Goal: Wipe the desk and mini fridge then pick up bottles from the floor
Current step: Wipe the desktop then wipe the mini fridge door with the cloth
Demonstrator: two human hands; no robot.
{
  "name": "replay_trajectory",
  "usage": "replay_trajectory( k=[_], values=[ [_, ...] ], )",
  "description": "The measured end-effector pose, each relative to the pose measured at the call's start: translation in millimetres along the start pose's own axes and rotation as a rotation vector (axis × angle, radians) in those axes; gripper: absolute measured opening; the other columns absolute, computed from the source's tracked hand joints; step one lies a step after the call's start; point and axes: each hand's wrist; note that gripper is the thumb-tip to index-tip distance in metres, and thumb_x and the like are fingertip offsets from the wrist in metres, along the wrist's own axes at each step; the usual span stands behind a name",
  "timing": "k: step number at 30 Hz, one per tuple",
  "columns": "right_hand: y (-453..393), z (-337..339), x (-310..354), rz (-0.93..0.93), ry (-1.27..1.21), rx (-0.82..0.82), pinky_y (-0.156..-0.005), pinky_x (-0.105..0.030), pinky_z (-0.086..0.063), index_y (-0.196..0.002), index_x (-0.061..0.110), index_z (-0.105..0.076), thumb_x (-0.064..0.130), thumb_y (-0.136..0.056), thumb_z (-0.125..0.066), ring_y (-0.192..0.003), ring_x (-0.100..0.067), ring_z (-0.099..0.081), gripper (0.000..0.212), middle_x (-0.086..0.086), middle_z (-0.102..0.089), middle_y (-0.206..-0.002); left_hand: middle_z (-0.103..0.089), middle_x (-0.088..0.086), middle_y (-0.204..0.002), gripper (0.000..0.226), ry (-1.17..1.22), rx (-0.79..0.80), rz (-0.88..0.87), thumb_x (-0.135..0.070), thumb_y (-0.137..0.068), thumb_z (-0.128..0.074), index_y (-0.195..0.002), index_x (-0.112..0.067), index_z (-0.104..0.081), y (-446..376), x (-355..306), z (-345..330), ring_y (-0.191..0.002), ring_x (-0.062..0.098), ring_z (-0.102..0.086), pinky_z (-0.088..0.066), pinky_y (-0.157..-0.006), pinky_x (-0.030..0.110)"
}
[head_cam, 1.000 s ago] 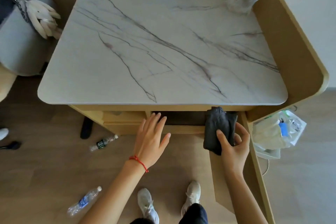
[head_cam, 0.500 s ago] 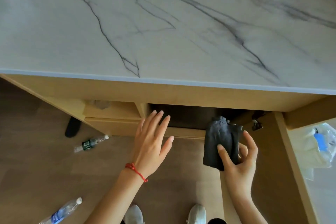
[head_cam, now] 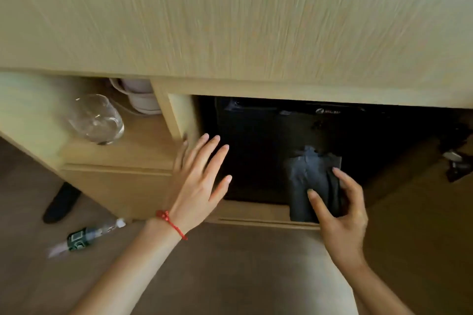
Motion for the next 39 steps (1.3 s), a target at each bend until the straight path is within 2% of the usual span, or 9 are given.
replay_trajectory(
  k=[3, 8, 13, 17, 20, 22, 29, 35, 39],
  values=[
    [-5, -16, -35, 0.102, -0.040, -0.060, -0.093, -0.004, -0.034, -0.113, 0.034, -0.046, -0.001, -0.075, -0.070, -0.108, 0.017, -0.044, 0.057, 0.045, -0.047, -0.110, -0.052, 0.015, -0.132, 0.044, -0.107, -0.087, -0.040, -0.031, -0.088, -0.046, -0.125, -0.007, -0.051, 5, 7, -20, -0.130, 0.027, -0.036, -0.025, -0.107, 0.052],
    [-18, -39, -69, 0.296, -0.111, -0.162, -0.094, -0.004, -0.033, -0.119, 0.012, -0.047, 0.001, -0.077, -0.070, -0.109, 0.016, -0.044, 0.050, 0.043, -0.047, -0.112, -0.050, 0.016, -0.134, 0.044, -0.196, -0.195, -0.084, -0.029, -0.089, -0.046, -0.125, -0.005, -0.053, 6, 14, -42, -0.131, 0.027, -0.034, -0.023, -0.110, 0.050],
    [-30, -59, -78, 0.360, -0.188, -0.232, -0.096, -0.006, -0.034, -0.121, 0.014, -0.046, 0.000, -0.078, -0.069, -0.110, 0.015, -0.044, 0.051, 0.041, -0.047, -0.112, -0.052, 0.016, -0.133, 0.042, -0.224, -0.286, -0.144, -0.026, -0.089, -0.047, -0.124, -0.004, -0.053, 2, 17, -52, -0.130, 0.028, -0.037, -0.022, -0.111, 0.047],
    [-41, -76, -88, 0.381, -0.162, -0.284, -0.096, -0.007, -0.034, -0.121, 0.015, -0.045, 0.000, -0.077, -0.071, -0.111, 0.015, -0.044, 0.053, 0.029, -0.049, -0.114, -0.053, 0.016, -0.132, 0.041, -0.266, -0.346, -0.159, -0.023, -0.088, -0.048, -0.124, -0.005, -0.053, -7, 24, -59, -0.129, 0.028, -0.038, -0.023, -0.111, 0.047],
    [-50, -83, -103, 0.433, -0.104, -0.282, -0.092, -0.004, -0.035, -0.118, 0.014, -0.046, 0.000, -0.074, -0.072, -0.108, 0.016, -0.045, 0.054, 0.041, -0.046, -0.112, -0.054, 0.017, -0.131, 0.040, -0.295, -0.442, -0.150, -0.020, -0.087, -0.050, -0.123, -0.004, -0.054, -16, 31, -62, -0.129, 0.028, -0.038, -0.021, -0.111, 0.047],
    [-54, -86, -112, 0.455, -0.077, -0.313, -0.089, -0.003, -0.035, -0.117, 0.009, -0.047, -0.005, -0.072, -0.073, -0.106, 0.016, -0.046, 0.054, 0.041, -0.046, -0.110, -0.054, 0.018, -0.129, 0.040, -0.289, -0.508, -0.149, -0.018, -0.086, -0.051, -0.122, -0.003, -0.054, -18, 37, -68, -0.128, 0.029, -0.039, -0.020, -0.112, 0.044],
    [-59, -102, -120, 0.570, 0.038, -0.445, -0.091, -0.003, -0.035, -0.121, -0.001, -0.051, 0.011, -0.077, -0.069, -0.105, 0.019, -0.045, 0.049, -0.001, -0.050, -0.107, -0.054, 0.019, -0.129, 0.038, -0.327, -0.604, -0.177, -0.017, -0.087, -0.050, -0.123, -0.004, -0.054, -17, 50, -90, -0.128, 0.030, -0.038, -0.020, -0.112, 0.041],
    [-59, -117, -112, 0.583, 0.051, -0.497, -0.089, -0.003, -0.036, -0.126, 0.007, -0.047, 0.022, -0.081, -0.062, -0.103, 0.017, -0.045, 0.050, -0.004, -0.050, -0.105, -0.052, 0.017, -0.131, 0.038, -0.381, -0.703, -0.180, -0.018, -0.086, -0.051, -0.123, -0.006, -0.054, -18, 55, -95, -0.129, 0.030, -0.037, -0.017, -0.113, 0.043],
    [-64, -131, -100, 0.665, 0.087, -0.531, -0.091, -0.002, -0.035, -0.121, 0.000, -0.050, 0.018, -0.078, -0.068, -0.097, 0.007, -0.046, 0.050, -0.010, -0.050, -0.101, -0.051, 0.018, -0.131, 0.038, -0.355, -0.722, -0.138, -0.018, -0.086, -0.050, -0.121, -0.005, -0.055, -16, 58, -95, -0.129, 0.032, -0.037, -0.012, -0.115, 0.042]
  ],
)
Point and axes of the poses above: each hand's wrist, its own y-axis away from the middle knuckle, its own z-axis out of the back of the hand, x = y × z
